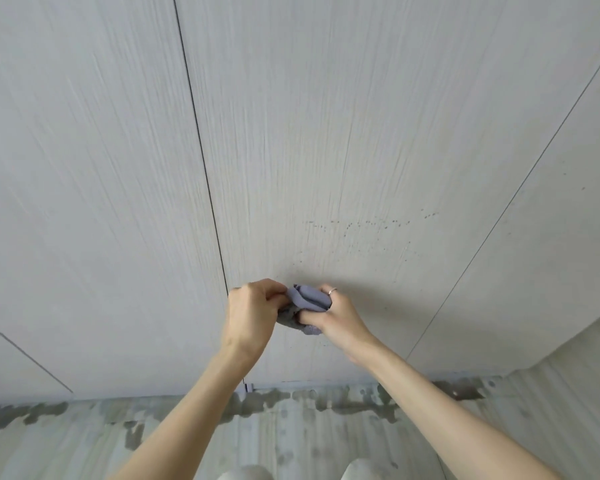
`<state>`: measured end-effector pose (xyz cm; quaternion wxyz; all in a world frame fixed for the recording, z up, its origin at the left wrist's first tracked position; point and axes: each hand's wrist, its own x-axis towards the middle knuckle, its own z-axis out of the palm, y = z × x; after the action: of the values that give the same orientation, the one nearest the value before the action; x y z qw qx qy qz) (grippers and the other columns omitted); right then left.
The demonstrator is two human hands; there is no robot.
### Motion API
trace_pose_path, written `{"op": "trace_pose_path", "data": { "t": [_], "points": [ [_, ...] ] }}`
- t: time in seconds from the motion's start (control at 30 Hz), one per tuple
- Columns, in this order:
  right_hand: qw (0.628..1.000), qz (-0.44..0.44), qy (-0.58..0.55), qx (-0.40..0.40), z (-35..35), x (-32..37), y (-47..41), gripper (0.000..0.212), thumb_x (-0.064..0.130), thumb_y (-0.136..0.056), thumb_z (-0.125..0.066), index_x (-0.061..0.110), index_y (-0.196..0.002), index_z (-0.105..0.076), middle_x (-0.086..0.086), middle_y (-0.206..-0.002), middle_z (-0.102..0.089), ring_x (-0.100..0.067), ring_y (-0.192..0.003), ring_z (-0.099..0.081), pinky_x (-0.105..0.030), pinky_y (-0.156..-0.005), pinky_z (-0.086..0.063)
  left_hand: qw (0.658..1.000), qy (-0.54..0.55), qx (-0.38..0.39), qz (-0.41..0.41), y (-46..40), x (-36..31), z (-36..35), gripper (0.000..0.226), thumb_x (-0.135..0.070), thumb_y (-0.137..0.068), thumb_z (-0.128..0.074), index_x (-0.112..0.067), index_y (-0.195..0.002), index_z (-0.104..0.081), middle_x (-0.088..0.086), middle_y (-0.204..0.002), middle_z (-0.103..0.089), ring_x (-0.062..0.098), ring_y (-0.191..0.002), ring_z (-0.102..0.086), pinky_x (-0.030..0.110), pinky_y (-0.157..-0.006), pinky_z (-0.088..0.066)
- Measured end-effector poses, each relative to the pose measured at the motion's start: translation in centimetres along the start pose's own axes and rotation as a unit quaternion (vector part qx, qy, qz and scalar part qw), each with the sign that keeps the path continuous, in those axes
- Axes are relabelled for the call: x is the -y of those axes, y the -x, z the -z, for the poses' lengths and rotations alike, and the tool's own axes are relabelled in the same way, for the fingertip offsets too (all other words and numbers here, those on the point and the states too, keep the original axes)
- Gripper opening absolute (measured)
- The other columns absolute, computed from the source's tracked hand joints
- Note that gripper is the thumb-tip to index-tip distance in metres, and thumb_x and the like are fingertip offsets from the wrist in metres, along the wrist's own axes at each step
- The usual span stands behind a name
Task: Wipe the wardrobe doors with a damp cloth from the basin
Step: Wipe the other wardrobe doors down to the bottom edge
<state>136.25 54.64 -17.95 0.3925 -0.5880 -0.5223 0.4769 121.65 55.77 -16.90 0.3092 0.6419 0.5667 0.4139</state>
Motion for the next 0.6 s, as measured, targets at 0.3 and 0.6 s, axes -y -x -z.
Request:
{"op": "trace_pose_path", "data": {
  "t": [0.3, 0.6],
  "points": [
    [0.988, 0.042, 0.132, -0.071, 0.5, -5.8, -1.3, 0.013, 0.007, -0.075, -0.063, 0.014, -0.085, -0.056, 0.006, -0.071, -0.058, -0.004, -0.061, -0.052, -0.011, -0.051, -0.036, 0.984, -0.168, 0.034, -0.045, -0.8, 4.7, -4.2, 0.016, -0.013, -0.091, -0.057, -0.013, -0.088, -0.072, 0.002, -0.078, -0.07, 0.022, -0.072, -0.063, 0.034, -0.064, -0.051],
    [0.833, 0.373, 0.304, -0.273, 8.6, -3.8, 0.5, 0.029, 0.003, -0.07, -0.071, -0.002, -0.095, -0.057, -0.013, -0.091, -0.054, -0.02, -0.078, -0.053, -0.018, -0.064, -0.038, 0.913, -0.217, -0.128, -0.322, 0.2, 3.2, -3.4, 0.034, -0.022, -0.096, -0.04, -0.005, -0.108, -0.067, 0.006, -0.085, -0.06, 0.022, -0.07, -0.057, 0.032, -0.046, -0.047]
  ]
}}
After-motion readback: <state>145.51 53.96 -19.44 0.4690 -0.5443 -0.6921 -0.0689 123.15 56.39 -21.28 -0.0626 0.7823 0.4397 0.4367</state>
